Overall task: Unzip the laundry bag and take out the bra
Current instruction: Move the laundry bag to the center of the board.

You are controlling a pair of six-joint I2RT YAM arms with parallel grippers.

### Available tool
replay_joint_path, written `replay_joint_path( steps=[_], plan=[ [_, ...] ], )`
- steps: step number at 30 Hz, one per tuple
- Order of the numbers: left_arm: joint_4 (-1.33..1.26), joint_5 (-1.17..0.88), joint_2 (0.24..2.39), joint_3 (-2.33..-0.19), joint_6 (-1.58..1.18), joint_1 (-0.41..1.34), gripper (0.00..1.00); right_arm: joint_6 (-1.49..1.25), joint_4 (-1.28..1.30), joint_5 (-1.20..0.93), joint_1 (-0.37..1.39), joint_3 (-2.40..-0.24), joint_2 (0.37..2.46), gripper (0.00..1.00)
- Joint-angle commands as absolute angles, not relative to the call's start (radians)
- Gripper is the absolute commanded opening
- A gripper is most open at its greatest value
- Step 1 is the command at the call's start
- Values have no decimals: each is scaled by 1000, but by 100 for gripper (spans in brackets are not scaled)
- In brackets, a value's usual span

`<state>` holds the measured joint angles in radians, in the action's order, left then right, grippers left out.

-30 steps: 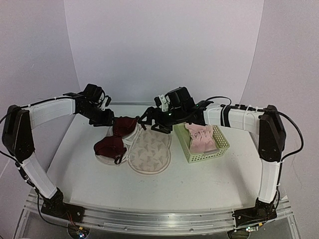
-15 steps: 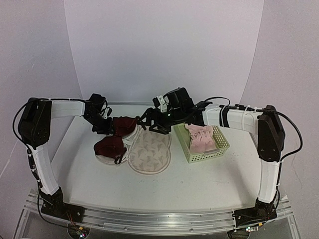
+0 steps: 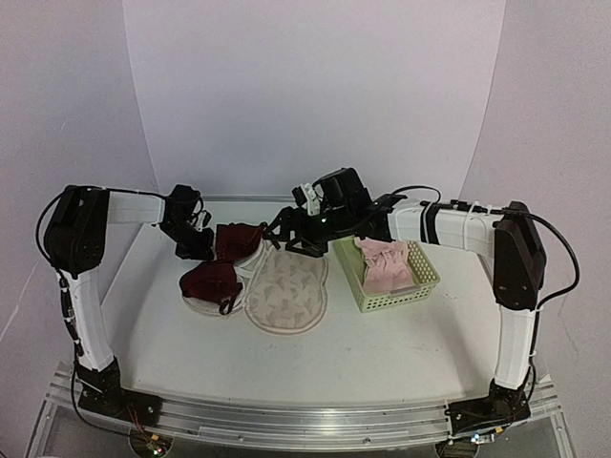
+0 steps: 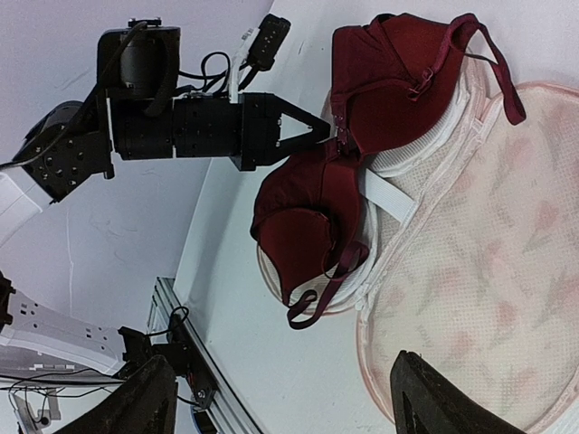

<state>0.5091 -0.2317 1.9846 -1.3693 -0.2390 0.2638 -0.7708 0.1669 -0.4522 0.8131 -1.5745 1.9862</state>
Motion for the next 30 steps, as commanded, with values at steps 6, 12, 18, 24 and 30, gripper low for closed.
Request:
replay_joint_path(
  steps=[6, 12, 18, 24, 30],
  plan=[
    [486, -301, 2014, -1385, -217, 267, 0, -762, 124, -452, 816, -1559, 1938, 83],
    [486, -365, 1997, -1359, -207, 280, 0, -776, 124, -449, 817, -1565, 1963, 83],
    [483, -418, 1987, -1340, -216, 302, 0, -801, 124, -447, 819, -1590, 2003, 83],
    [472, -429, 2000, -1326, -231, 345, 0, -821, 126, -441, 821, -1622, 2045, 84],
    [460, -439, 1997, -1319, -251, 398, 0, -838, 128, -433, 821, -1643, 2091, 84]
  ],
)
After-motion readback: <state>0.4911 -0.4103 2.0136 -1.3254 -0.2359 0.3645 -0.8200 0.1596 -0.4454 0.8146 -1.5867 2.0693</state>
